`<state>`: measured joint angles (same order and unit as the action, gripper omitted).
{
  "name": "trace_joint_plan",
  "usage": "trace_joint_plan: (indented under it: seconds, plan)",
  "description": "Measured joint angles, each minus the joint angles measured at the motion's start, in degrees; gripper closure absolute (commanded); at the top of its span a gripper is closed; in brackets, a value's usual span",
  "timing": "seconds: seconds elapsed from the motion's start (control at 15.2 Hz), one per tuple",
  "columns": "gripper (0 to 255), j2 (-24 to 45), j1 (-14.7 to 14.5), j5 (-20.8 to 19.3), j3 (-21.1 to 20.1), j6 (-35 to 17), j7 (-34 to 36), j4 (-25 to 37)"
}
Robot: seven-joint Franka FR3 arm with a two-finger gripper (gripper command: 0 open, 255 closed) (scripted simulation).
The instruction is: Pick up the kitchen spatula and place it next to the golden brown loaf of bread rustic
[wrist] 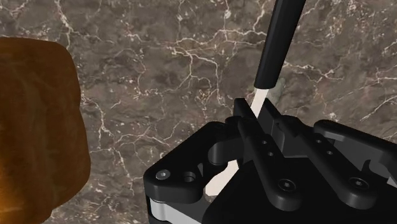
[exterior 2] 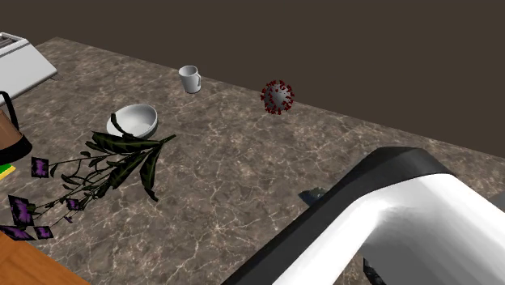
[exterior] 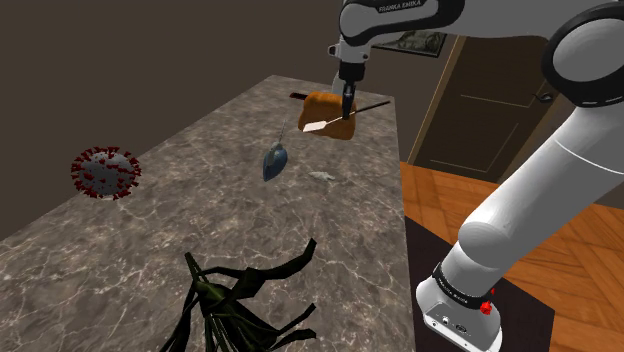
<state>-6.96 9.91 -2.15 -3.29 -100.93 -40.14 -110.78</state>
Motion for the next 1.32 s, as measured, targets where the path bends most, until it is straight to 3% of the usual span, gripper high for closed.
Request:
trace_joint_plan:
  seconds: [1.32]
  plan:
    - [255, 3.13, 0.04, -0.40, -0.01, -15.41, 0.73, -12.29]
